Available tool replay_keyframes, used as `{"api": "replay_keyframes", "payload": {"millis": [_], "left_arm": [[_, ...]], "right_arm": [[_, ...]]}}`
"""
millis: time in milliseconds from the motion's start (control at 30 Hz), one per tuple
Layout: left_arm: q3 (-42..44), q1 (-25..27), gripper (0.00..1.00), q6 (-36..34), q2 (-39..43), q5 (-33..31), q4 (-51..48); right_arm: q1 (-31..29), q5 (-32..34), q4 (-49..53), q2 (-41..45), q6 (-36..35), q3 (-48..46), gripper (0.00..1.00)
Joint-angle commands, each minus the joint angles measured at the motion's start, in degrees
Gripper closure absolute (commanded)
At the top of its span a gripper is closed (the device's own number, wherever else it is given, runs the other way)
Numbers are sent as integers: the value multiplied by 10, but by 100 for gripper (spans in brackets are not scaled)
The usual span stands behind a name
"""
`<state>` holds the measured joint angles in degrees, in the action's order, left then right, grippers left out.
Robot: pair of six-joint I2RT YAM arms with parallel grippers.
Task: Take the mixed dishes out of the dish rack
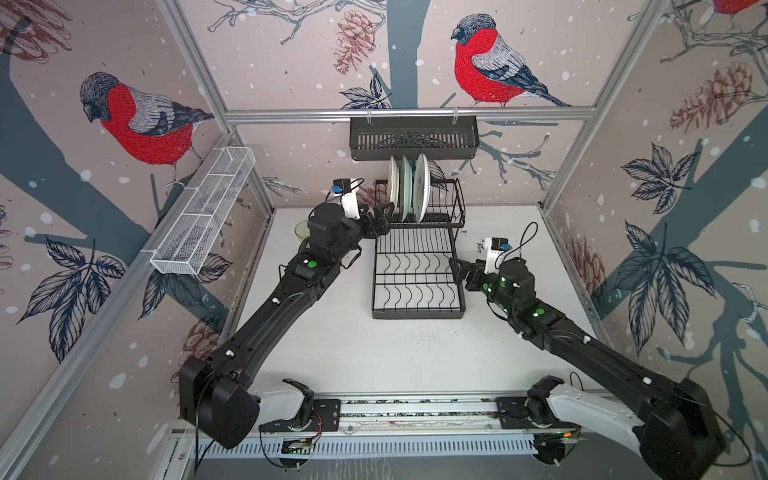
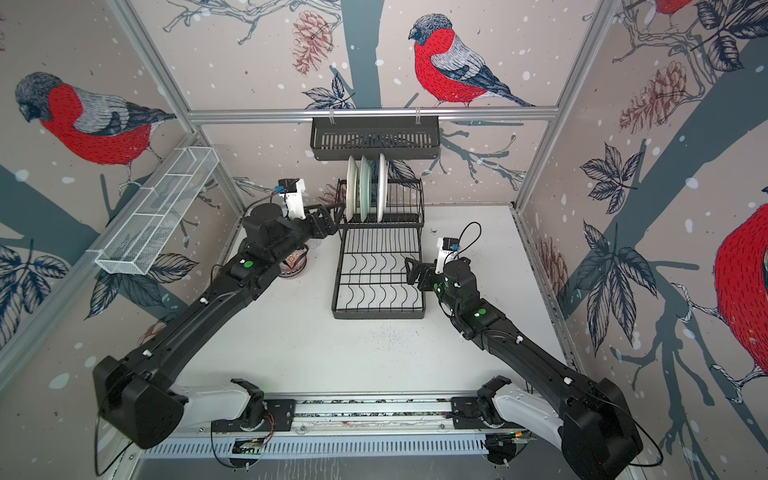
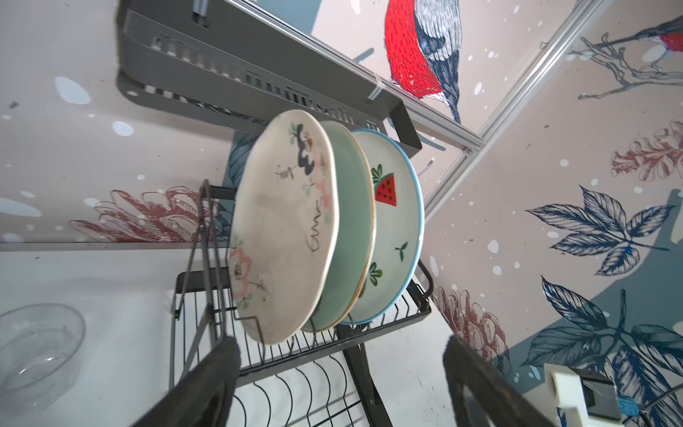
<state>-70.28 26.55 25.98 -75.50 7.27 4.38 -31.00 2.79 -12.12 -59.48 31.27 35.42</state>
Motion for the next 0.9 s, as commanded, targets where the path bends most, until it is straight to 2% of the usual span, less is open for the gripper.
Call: {"api": "replay_keyframes", "payload": {"millis": [0, 267, 633, 867], "left_arm": [[-32, 10, 17, -28, -27, -5, 10], [-86, 27, 32, -48, -86, -89, -28], [-149, 38, 39, -90, -168, -154, -58], [-159, 42, 47, -105, -185, -172, -53]], "right_arm": [[6, -4, 0, 7, -6, -1, 0], [25, -8, 5, 32, -11, -15, 1], [61, -19, 5, 51, -11, -44, 1], [77, -22, 7, 62, -10, -54, 1]]}}
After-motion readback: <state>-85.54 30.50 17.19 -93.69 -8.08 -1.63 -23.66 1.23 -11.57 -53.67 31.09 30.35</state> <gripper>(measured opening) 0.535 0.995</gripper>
